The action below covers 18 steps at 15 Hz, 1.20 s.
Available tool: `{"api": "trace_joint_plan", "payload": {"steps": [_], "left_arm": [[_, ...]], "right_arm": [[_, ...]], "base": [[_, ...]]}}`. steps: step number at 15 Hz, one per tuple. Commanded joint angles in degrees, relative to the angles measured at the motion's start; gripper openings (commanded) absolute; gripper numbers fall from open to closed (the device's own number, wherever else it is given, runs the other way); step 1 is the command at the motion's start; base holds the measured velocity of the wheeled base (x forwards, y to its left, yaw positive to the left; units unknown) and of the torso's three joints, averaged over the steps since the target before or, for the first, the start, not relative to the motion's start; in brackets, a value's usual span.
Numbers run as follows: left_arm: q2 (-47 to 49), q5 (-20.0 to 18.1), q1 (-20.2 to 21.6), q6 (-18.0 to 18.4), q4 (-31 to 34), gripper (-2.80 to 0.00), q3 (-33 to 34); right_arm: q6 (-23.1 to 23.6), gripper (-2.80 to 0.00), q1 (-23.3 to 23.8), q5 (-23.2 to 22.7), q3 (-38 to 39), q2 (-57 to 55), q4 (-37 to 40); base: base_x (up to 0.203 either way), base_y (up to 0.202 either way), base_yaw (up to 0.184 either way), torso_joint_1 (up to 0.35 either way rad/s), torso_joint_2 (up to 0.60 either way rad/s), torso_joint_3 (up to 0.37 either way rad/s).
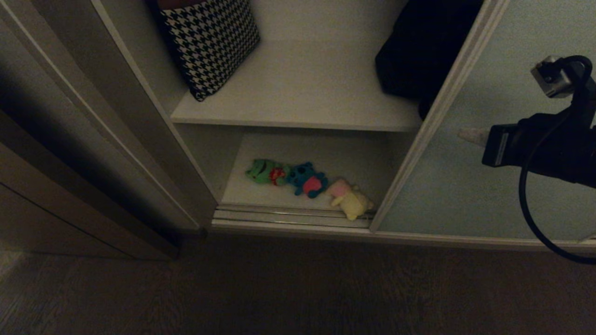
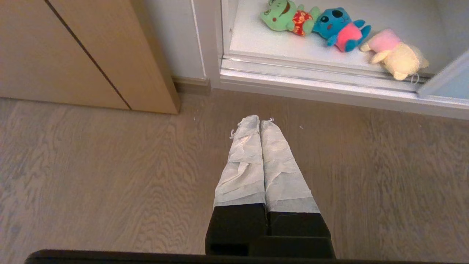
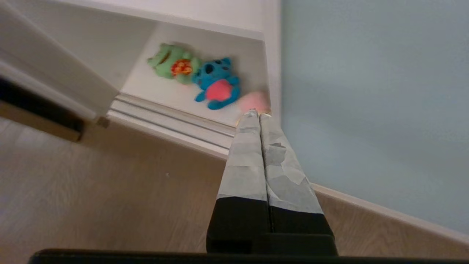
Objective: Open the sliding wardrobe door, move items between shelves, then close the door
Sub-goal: Close the door
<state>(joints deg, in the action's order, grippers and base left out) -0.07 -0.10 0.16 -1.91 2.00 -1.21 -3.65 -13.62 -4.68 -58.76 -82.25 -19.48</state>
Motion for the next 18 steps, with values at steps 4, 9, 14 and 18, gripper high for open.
{"api": "trace_joint_plan", "payload": {"steps": [4,9,14,18], "left_arm": [[0.1,0.0,0.0,0.0,0.0,-2.80,0.0],[0.1,0.0,0.0,0.1,0.0,-2.80,0.0],[0.1,0.0,0.0,0.0,0.0,-2.80,0.0],[0.1,0.0,0.0,0.0,0.0,-2.80,0.0]], "right_arm": [[1.7,-2.80,-3.0,0.4,5.5,8.3,-4.4],[2.1,-2.80,-2.6,7.5,7.5,10.1,-4.7],[3.8,-2.80,-12.6,8.7,6.3,8.6,-4.1],[11.0,-2.80,-16.9,15.4,-3.6,-0.3,-4.1]], "base": [[0.000,0.000,0.000,0.000,0.00,0.000],[0.000,0.000,0.000,0.000,0.00,0.000],[0.000,0.000,0.000,0.000,0.00,0.000],[0.000,0.000,0.000,0.000,0.00,0.000]]}}
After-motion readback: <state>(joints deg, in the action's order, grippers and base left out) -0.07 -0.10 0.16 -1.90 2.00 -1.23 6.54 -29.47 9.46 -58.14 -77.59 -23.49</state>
